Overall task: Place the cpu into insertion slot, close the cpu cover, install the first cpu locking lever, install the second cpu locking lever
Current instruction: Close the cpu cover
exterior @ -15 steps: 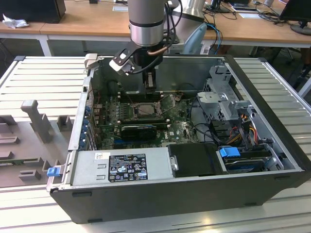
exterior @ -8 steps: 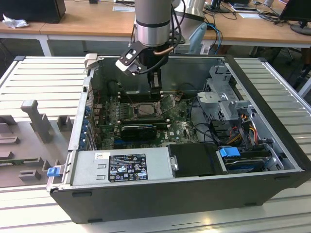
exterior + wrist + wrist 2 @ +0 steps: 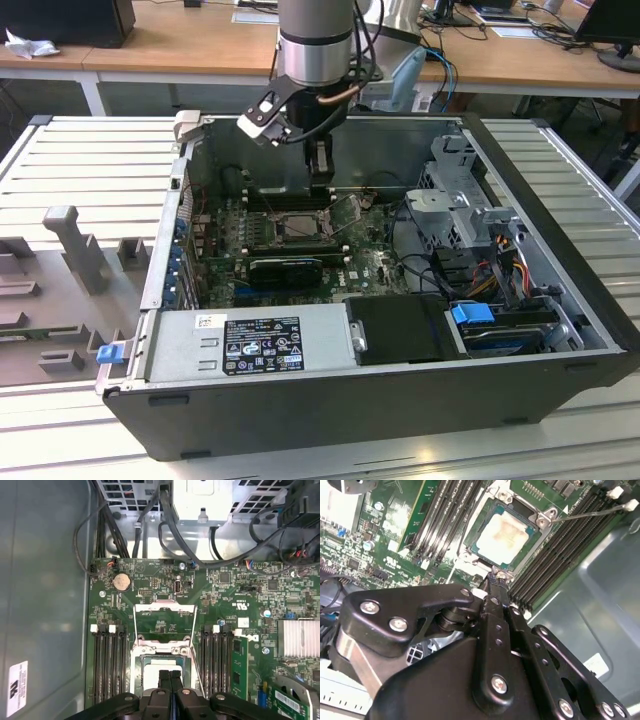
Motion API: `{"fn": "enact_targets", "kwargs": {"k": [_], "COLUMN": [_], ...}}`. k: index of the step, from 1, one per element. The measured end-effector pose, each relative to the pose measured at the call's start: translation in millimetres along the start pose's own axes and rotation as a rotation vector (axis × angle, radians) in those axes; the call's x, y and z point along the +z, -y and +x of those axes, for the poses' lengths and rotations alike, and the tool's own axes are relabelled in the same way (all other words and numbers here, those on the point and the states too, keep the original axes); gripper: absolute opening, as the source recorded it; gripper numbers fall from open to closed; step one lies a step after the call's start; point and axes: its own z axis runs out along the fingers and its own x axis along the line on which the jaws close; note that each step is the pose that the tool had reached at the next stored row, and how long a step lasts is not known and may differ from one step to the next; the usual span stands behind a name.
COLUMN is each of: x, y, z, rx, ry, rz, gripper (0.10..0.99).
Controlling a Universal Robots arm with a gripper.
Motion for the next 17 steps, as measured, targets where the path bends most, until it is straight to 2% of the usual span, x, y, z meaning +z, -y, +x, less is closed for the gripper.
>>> {"fn": "enact_targets", "kwargs": {"k": [4, 10, 17], "x": [-2.9, -3.3, -3.0], "y": [-0.2, -0.7, -5.0], "z": [0.1, -0.1, -0.2], "rx": [0.000, 0.000, 0.000], "ry": [-0.0003, -0.0003, -0.0004], "rz": [0.000, 0.000, 0.003], "gripper": [0.106, 0.106, 0.106]}}
